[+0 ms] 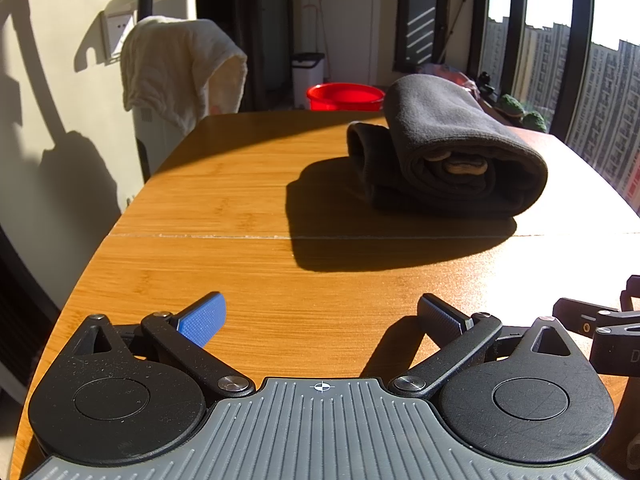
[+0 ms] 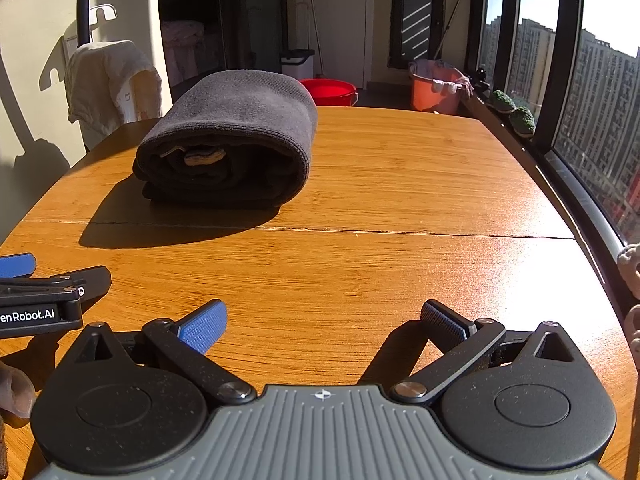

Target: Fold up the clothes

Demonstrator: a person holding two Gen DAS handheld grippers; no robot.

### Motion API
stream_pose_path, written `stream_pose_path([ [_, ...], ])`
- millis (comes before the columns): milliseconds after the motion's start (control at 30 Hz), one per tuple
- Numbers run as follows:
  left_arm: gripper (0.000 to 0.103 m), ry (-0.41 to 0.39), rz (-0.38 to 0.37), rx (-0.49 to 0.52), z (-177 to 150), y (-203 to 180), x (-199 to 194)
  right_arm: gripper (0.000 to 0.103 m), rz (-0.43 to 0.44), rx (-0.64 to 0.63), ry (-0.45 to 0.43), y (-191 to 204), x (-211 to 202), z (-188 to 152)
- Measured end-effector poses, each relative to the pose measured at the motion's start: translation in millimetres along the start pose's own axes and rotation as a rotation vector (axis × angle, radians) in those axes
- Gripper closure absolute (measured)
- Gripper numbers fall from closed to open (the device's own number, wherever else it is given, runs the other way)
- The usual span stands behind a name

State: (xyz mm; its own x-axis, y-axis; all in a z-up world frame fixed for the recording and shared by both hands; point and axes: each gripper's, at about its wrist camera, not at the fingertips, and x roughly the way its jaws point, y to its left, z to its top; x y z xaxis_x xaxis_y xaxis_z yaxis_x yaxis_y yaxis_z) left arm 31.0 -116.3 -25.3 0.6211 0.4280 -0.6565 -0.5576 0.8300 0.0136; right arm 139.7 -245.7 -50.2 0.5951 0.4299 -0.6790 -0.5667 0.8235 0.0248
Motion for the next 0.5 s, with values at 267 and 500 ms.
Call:
stream_pose_path([
  [267,0.0,0.0,0.001,0.0,0,0,0,0.0,0.004,-0.01,0.006,-1,8,7],
  [500,0.0,0.003,-0.001,0.0,1,0,1,0.0,0.125,-0.008,-0.011,-19,9,13],
])
